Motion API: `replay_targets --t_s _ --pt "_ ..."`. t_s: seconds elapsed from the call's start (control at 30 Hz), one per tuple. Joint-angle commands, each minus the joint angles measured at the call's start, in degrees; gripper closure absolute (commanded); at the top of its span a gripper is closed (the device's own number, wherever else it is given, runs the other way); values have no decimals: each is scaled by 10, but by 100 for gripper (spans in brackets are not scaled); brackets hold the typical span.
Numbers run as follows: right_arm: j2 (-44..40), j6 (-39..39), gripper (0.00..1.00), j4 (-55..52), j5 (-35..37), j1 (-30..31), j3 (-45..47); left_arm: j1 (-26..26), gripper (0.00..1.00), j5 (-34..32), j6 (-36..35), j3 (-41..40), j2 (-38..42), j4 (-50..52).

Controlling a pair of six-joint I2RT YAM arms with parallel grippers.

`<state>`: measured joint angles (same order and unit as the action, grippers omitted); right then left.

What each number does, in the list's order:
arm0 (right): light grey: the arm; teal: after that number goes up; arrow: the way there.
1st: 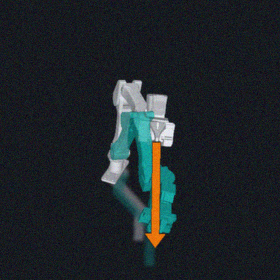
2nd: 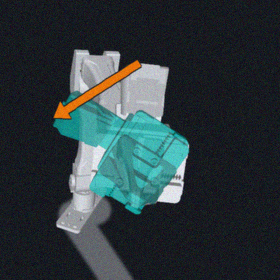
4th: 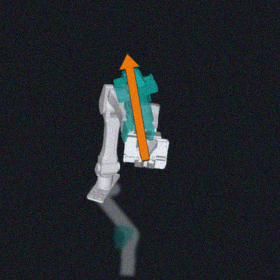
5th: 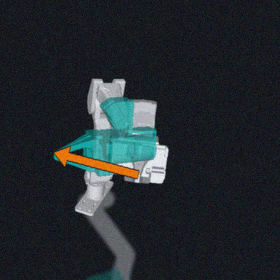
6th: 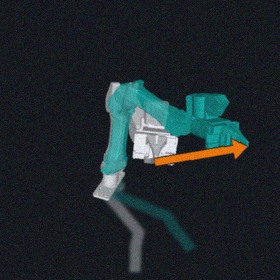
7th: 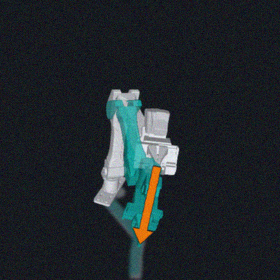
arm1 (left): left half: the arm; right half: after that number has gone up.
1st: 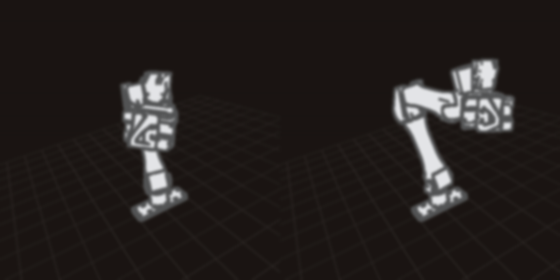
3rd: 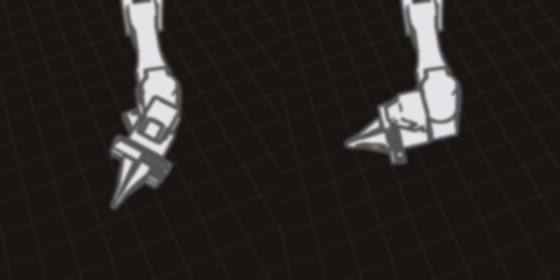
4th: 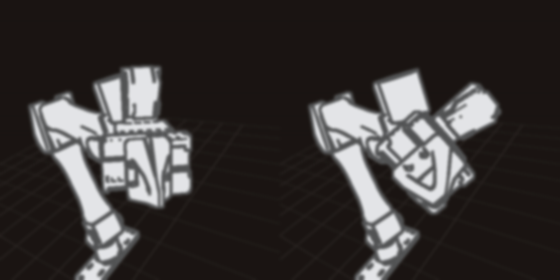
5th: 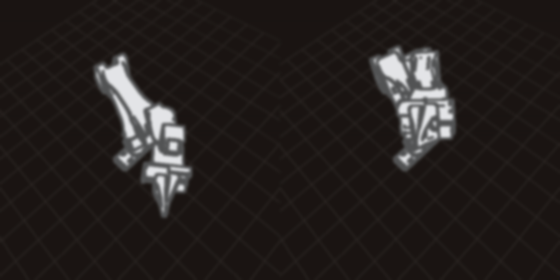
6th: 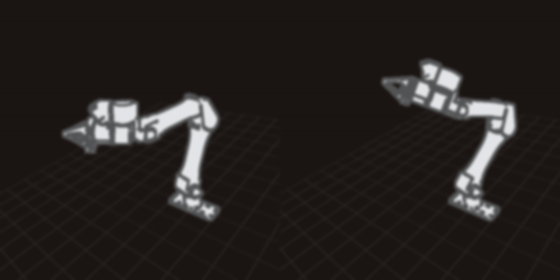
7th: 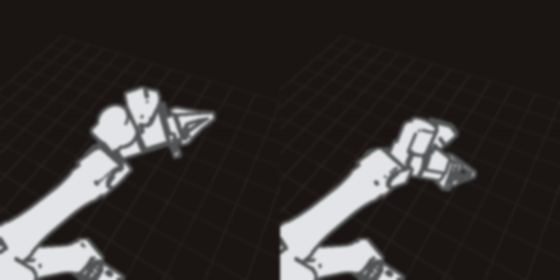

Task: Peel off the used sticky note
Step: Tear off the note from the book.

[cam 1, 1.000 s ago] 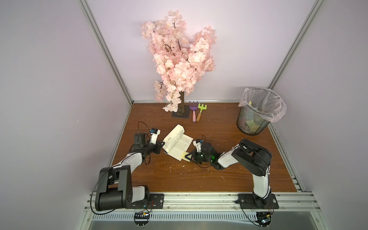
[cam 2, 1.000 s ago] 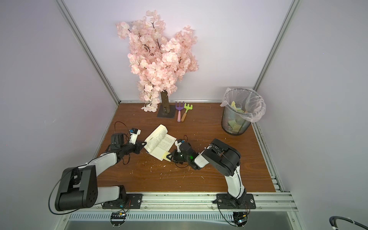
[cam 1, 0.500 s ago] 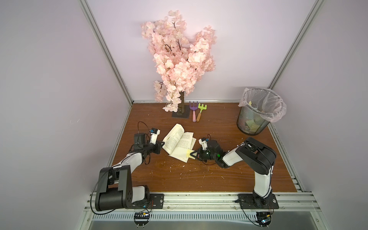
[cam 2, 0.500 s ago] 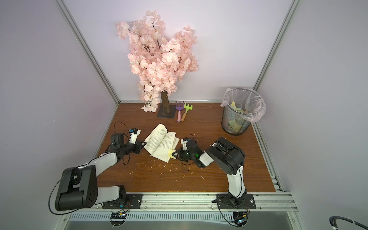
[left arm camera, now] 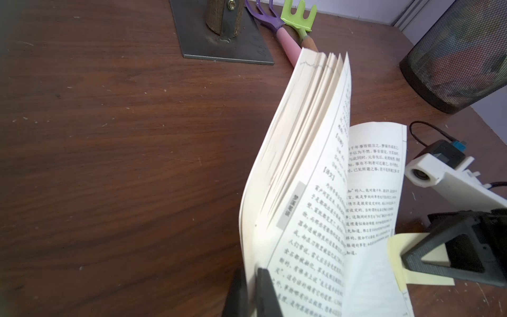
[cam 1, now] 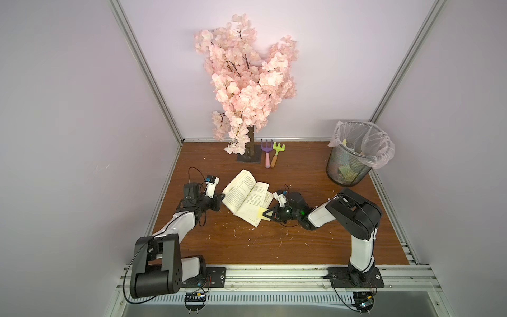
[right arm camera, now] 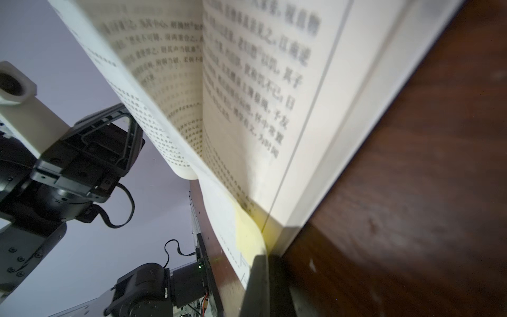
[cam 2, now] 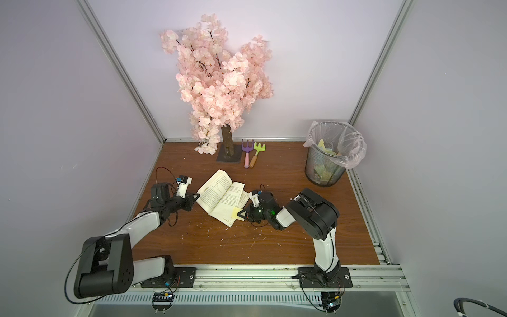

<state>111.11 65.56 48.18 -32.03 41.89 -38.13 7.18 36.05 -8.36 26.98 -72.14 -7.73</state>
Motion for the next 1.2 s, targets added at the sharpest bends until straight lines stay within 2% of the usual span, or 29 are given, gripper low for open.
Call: replay_targets --t_s 0.0,0.17,0.37,0.6,0.87,1.17 --pt "-36 -41 100 -47 -15 17 -20 7 98 -4 3 -4 13 19" --pt "-57 -18 100 -58 17 57 -21 5 98 1 1 -6 32 18" --pt "-80 33 100 -46 96 97 12 -2 98 -28 8 -4 52 4" --pt "-95 57 100 -30 135 109 47 -11 98 -72 15 -15 76 -14" --pt "-125 32 100 -54 134 101 53 -16 98 -66 0 -14 83 -1" --pt "-275 -78 100 -237 183 36 48 -58 98 -71 -94 33 122 88"
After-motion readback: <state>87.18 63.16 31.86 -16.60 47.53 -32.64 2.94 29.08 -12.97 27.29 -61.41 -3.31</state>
